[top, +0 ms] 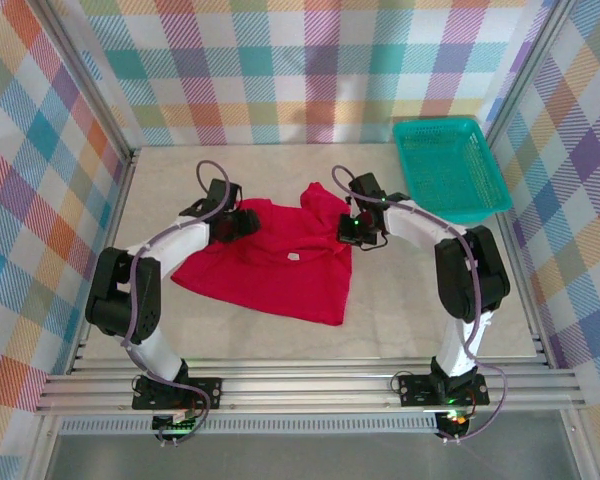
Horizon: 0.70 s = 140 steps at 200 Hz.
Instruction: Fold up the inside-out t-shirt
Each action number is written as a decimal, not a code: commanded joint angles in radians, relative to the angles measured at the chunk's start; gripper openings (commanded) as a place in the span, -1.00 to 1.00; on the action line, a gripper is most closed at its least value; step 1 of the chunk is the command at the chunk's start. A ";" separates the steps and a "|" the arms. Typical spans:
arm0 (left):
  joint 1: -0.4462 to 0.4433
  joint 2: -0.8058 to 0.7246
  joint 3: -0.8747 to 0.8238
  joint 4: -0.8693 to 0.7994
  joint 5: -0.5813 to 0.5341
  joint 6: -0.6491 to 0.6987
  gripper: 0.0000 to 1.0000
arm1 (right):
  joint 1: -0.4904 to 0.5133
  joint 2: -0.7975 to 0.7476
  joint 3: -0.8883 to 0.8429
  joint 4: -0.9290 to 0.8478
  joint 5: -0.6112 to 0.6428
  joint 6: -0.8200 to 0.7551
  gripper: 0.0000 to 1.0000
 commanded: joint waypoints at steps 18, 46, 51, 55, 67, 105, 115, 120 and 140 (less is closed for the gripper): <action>0.006 -0.013 0.049 -0.083 0.035 0.006 0.03 | 0.006 -0.032 0.012 0.041 -0.011 0.010 -1.00; 0.004 0.026 0.080 -0.124 0.056 0.015 -0.08 | 0.007 -0.032 0.013 0.036 -0.010 0.010 -1.00; 0.004 0.029 0.087 -0.141 0.050 0.019 -0.07 | 0.007 -0.033 0.014 0.035 -0.010 0.010 -1.00; 0.004 0.030 0.092 -0.149 0.042 0.021 -0.05 | 0.007 -0.033 0.014 0.034 -0.008 0.009 -1.00; 0.004 0.025 0.103 -0.187 0.009 0.031 0.02 | 0.007 -0.033 0.019 0.029 -0.008 0.007 -1.00; 0.003 0.017 0.094 -0.206 0.003 0.034 0.15 | 0.007 -0.026 0.041 0.023 -0.011 0.006 -1.00; 0.003 0.026 0.087 -0.195 0.011 0.028 0.16 | 0.007 -0.024 0.047 0.022 -0.013 0.009 -1.00; 0.002 0.031 0.084 -0.189 0.016 0.022 0.16 | 0.007 -0.024 0.050 0.022 -0.014 0.008 -1.00; 0.001 0.057 0.078 -0.167 0.022 0.009 0.09 | 0.007 -0.024 0.060 0.019 -0.017 0.012 -1.00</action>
